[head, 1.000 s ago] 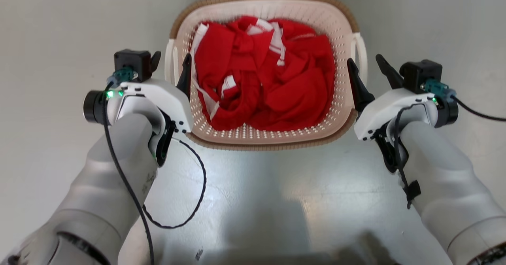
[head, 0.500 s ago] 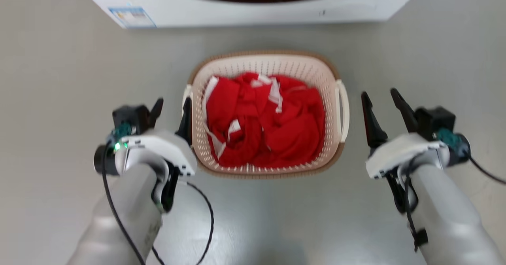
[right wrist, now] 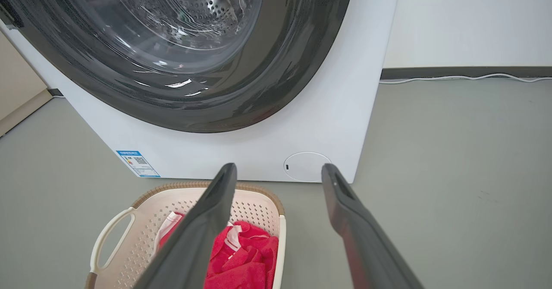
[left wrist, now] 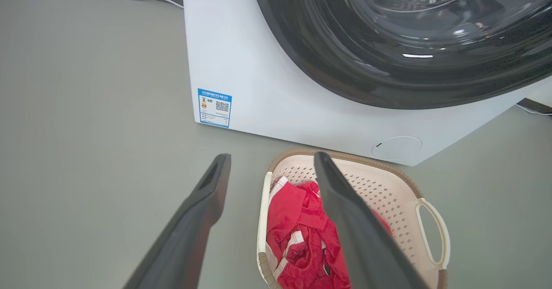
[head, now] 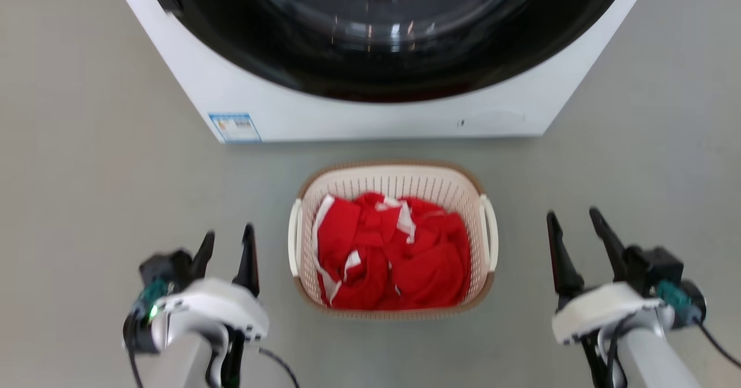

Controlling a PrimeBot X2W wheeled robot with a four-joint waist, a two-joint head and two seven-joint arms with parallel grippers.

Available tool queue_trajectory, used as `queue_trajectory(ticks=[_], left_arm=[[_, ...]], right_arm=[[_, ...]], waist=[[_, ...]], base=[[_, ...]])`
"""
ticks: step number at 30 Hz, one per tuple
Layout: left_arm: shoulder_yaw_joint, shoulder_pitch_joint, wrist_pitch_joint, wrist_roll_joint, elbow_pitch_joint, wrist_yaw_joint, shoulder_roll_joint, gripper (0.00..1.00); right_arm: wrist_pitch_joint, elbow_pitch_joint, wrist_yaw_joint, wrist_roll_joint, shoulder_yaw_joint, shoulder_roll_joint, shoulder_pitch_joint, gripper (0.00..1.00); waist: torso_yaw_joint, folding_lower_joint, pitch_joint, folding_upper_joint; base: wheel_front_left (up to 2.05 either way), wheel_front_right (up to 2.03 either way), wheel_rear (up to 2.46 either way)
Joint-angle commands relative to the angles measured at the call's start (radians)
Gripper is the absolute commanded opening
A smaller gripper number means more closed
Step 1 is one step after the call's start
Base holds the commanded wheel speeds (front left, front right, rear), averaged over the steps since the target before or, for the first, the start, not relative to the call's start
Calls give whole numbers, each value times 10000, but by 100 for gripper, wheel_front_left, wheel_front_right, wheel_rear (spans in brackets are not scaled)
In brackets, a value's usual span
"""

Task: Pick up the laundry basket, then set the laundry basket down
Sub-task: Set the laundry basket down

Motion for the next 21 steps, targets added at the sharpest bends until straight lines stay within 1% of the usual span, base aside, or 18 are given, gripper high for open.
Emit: queue_trajectory(ticks=[1, 12, 21], left_arm=[[438, 241, -58, 173, -304, -98, 189, 100], [2064, 2167, -59, 1127, -1397, -263, -2, 100], [2865, 3307, -59, 1700, -2142, -540, -176, 100]], right_arm=[[-124, -294, -40, -143, 175, 17, 319, 100], [-124, -558, -40, -442, 57, 17, 1780, 100], [-124, -705, -40, -614, 57, 17, 2686, 100]], waist=[[-50, 0, -579, -1], [-242, 0, -2040, -1], [-389, 0, -2779, -1]], base=[[0, 0, 0], [0, 0, 0], [0, 0, 0]])
